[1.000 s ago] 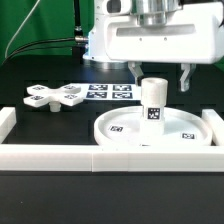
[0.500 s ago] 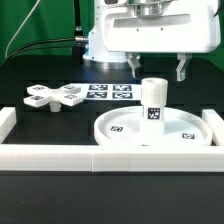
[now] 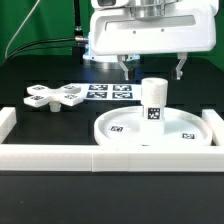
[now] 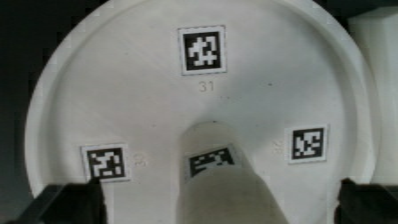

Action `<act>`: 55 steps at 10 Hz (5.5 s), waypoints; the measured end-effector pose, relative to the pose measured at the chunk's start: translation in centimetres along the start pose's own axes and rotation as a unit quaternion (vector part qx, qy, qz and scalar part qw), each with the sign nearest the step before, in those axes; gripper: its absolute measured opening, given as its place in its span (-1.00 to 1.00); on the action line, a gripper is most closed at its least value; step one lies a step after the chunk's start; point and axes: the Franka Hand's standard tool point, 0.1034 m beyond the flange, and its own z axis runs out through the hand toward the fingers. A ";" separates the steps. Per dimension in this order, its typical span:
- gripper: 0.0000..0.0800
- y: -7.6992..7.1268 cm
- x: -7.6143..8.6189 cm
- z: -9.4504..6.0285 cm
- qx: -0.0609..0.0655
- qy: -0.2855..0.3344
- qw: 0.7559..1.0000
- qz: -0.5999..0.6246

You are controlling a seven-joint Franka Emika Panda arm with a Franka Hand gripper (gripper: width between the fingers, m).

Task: Assemble round table

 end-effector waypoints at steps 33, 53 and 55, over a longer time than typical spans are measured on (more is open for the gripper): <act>0.62 20.1 -4.5 2.5 -0.052 -0.003 0.980 -0.190; 0.10 20.5 -5.0 4.0 -0.052 -0.017 0.980 -0.192; 0.10 19.9 -4.7 3.9 -0.052 -0.015 0.979 -0.195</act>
Offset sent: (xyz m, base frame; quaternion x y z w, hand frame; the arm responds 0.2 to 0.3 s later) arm 0.0000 0.0000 0.0000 0.0000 0.0000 -0.1938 0.9810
